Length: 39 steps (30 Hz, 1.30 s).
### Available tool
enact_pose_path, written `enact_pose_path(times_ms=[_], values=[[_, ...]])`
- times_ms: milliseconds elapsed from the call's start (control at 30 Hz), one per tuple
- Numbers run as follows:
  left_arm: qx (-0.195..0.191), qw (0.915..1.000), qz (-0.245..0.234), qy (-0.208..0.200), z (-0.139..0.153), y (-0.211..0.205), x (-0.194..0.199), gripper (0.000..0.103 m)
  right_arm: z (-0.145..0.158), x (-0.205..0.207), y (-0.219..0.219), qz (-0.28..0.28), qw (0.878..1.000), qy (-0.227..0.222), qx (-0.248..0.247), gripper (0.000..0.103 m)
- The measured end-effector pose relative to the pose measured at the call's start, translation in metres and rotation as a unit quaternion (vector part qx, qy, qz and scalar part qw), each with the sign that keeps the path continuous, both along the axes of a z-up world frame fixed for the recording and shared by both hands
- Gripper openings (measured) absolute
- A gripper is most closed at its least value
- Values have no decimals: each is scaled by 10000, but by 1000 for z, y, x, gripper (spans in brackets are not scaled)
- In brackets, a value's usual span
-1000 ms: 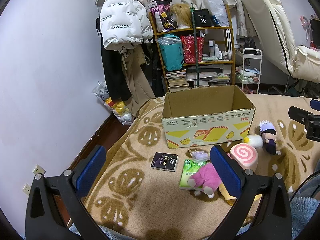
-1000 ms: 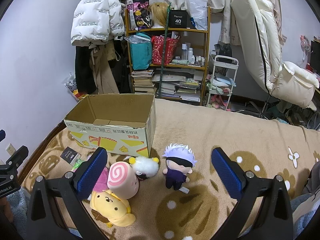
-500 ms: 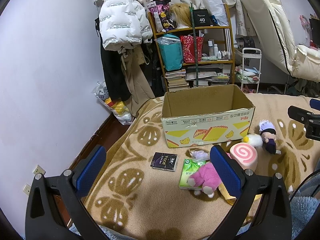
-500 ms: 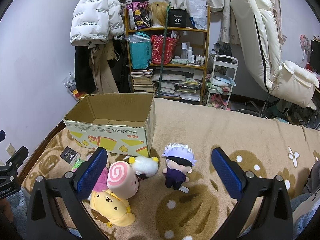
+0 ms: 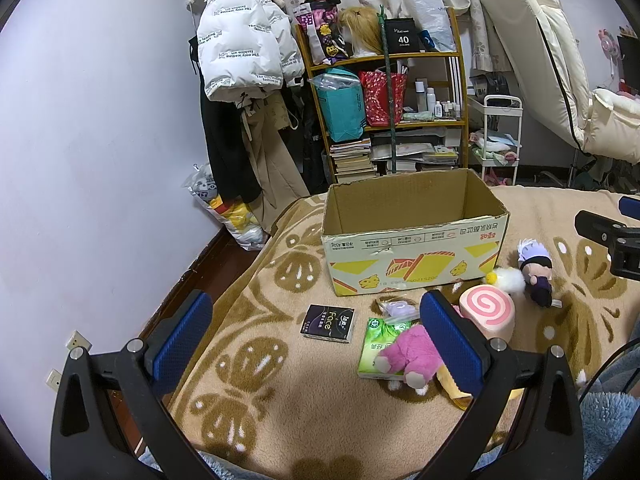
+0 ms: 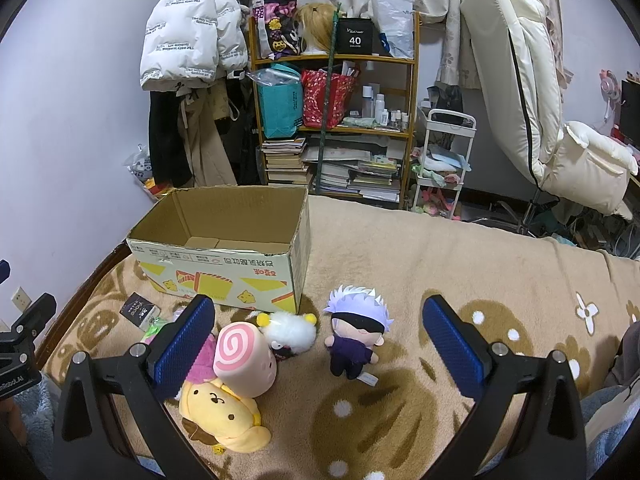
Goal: Organize soft objects
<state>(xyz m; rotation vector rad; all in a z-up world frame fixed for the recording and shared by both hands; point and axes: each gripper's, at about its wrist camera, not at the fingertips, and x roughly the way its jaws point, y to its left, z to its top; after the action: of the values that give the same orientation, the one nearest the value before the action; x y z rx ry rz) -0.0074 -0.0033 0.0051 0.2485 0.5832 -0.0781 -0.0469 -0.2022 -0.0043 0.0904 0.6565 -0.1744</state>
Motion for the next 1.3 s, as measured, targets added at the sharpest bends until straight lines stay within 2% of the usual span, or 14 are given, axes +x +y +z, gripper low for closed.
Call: enact_pose_path(times_ms=[333, 367, 433, 700, 900, 1100, 1300], values=[[41, 10000, -15, 41, -2, 0, -1, 102, -2, 1, -3, 6, 10000, 46, 18, 103], [53, 10000, -20, 55, -4, 0, 0, 102, -13, -1, -6, 3, 10000, 59, 25, 103], [73, 9999, -33, 106, -7, -1, 1, 102, -15, -1, -6, 12, 10000, 77, 18, 103], [136, 9989, -168, 414, -15, -9, 14, 102, -19, 11, -9, 22, 9995, 270, 145, 103], [114, 9966, -312, 753, -24, -21, 23, 102, -17, 21, -5, 75, 9995, 190, 232, 103], [337, 9937, -474, 956, -37, -40, 34, 102, -23, 37, 9, 244, 9990, 365, -56, 103], [553, 9876, -658, 1313, -59, -58, 47, 102, -34, 50, 9, 281, 9979, 577, -32, 103]])
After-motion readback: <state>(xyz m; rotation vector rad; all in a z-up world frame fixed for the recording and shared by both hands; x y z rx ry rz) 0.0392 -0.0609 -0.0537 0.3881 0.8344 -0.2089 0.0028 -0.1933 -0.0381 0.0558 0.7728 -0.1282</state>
